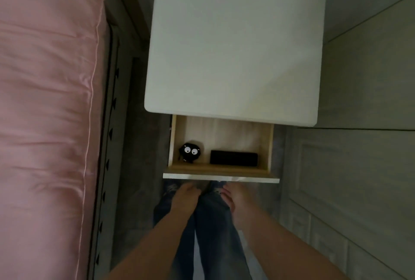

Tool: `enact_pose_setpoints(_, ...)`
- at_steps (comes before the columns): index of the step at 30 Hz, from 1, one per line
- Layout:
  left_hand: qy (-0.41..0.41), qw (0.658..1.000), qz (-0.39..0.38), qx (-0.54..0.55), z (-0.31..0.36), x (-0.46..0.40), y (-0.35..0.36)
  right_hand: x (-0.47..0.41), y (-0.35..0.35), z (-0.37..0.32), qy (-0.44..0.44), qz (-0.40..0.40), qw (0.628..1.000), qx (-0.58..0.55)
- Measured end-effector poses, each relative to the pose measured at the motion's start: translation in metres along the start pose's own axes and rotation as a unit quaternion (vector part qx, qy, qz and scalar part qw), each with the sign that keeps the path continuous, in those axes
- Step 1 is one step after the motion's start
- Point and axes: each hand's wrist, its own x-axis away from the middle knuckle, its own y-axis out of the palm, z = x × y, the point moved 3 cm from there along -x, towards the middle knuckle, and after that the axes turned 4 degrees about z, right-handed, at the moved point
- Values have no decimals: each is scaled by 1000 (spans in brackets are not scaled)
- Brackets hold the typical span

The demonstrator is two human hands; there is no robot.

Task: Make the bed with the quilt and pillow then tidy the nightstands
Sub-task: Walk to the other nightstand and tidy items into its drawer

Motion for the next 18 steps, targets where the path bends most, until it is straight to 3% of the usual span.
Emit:
enact_pose_setpoints(2, -103, 970, -31, 216, 7, -1, 6, -9, 4, -1, 28, -5, 999, -33)
enact_pose_setpoints(5, -128, 921, -29, 367, 22, 7, 8, -12, 8, -7, 52, -2, 995, -90)
enact_pose_setpoints(13, -127, 860, -10, 494, 52, 3, 8, 13, 20, -40, 34, -43, 982, -182)
enact_pose_setpoints(18, -99, 838, -49, 534, 78, -10, 2, 5, 36, -63, 20, -31, 976, -212)
